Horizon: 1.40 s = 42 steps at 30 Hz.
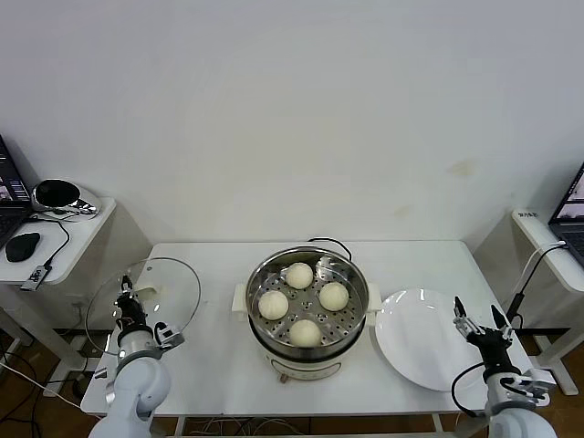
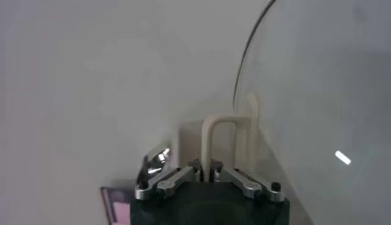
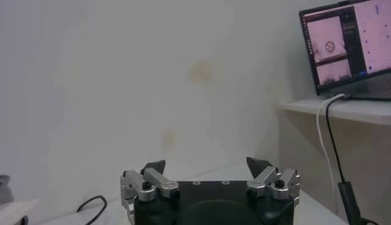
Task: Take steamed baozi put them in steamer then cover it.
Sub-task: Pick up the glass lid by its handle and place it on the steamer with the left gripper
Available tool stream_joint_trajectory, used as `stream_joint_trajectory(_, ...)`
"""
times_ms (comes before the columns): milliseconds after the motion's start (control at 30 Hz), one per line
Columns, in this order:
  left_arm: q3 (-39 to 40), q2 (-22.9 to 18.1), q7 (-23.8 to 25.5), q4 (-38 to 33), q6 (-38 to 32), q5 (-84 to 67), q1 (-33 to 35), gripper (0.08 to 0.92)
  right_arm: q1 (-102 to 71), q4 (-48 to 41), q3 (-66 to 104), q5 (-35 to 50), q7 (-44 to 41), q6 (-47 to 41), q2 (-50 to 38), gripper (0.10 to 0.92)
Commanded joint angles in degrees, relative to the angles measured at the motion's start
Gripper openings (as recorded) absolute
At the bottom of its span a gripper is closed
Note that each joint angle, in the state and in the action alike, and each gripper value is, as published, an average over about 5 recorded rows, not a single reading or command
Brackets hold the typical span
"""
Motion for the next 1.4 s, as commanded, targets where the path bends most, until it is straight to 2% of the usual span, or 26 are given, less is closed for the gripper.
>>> stream_joint_trajectory(33, 3.7, -3.6, 8.5, -18.4, 12.0, 9.2, 2.2, 0.143, 0.0, 0.7, -0.4, -1.9, -0.2, 0.1, 0.2, 0.823)
stream_joint_trajectory(267, 9.3, -7.2, 15.5, -21.8, 12.0, 14.6, 0.6, 0.143, -0.7, 1.2, -0.5, -4.1, -0.1, -0.5, 0.5, 0.823)
stream_joint_trajectory(600, 16.9, -9.9, 18.5, -19.3, 12.0, 17.6, -3.0, 0.143, -2.3, 0.1, -0.3, -7.1, 0.6, -1.6, 1.2, 0.823)
stream_joint_trajectory(733, 19.9, -10.7, 19.9, -16.2, 12.0, 17.8, -5.5, 0.143, -2.0, -0.8, -0.6, -8.0, 0.7, -1.2, 1.7, 0.823)
stream_joint_trajectory(867, 23.3, -10.9, 20.1, -11.2, 12.0, 17.3, -9.4, 0.143, -1.6, -1.1, -1.1, -8.7, 0.6, -1.0, 2.2, 0.823)
stream_joint_trajectory(1000, 26.2, -13.2, 20.3, -9.2, 12.1, 17.7, -11.8, 0.143, -1.4, -1.5, -1.1, -9.0, 0.6, -1.0, 2.5, 0.823)
stream_joint_trajectory(1233, 32.9, -17.6, 20.7, -6.9, 12.1, 20.1, -13.0, 0.143, -1.3, -2.2, -1.1, -9.1, 0.6, -0.9, 2.7, 0.823)
stream_joint_trajectory(1400, 36.1, -18.8, 19.6, -3.6, 12.1, 20.9, -13.1, 0.143, -1.0, -2.6, -1.2, -9.2, 0.6, -1.0, 2.9, 0.823)
